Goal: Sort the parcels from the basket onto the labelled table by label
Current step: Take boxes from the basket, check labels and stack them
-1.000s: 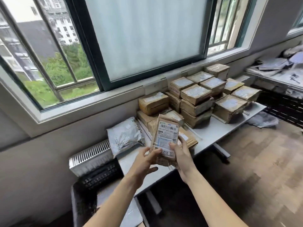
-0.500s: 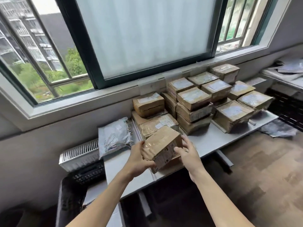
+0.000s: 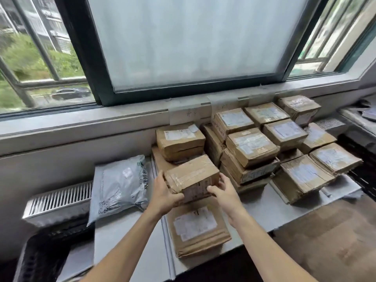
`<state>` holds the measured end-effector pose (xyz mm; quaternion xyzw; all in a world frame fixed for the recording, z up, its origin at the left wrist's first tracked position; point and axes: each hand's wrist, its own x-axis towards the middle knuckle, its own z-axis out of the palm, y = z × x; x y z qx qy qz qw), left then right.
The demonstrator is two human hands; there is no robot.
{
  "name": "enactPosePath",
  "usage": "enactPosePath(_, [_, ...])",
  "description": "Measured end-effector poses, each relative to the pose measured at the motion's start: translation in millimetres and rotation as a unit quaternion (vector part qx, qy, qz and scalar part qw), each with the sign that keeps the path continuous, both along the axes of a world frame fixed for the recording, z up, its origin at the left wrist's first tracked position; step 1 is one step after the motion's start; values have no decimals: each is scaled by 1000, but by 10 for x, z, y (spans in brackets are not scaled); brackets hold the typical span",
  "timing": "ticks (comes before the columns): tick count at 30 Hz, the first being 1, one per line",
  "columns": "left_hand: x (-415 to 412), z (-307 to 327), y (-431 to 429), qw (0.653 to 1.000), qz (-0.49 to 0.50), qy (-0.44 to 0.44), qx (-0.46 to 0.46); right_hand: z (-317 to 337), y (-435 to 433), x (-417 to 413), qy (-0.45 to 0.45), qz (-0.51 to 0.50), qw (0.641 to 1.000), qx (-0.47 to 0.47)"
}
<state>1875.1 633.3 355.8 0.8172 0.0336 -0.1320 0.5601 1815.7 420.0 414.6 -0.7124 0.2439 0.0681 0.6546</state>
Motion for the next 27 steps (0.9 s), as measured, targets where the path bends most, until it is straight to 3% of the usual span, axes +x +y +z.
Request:
enactPosePath(2, [254,-98,3,1000,17,7,-10,-17,21,308,7,1,1000,15])
enactPosePath(7, [585,361,-92,998,29,41,-43,-170,37,890,19,-36,997,67])
enactPosePath(12, [886,-34,-118,995,39,54,-71,-292,14,1146,35,-67,990,120])
enactPosePath(27, [203,420,-205,996,83,30,24,-74,41,616,34,-5,988,150])
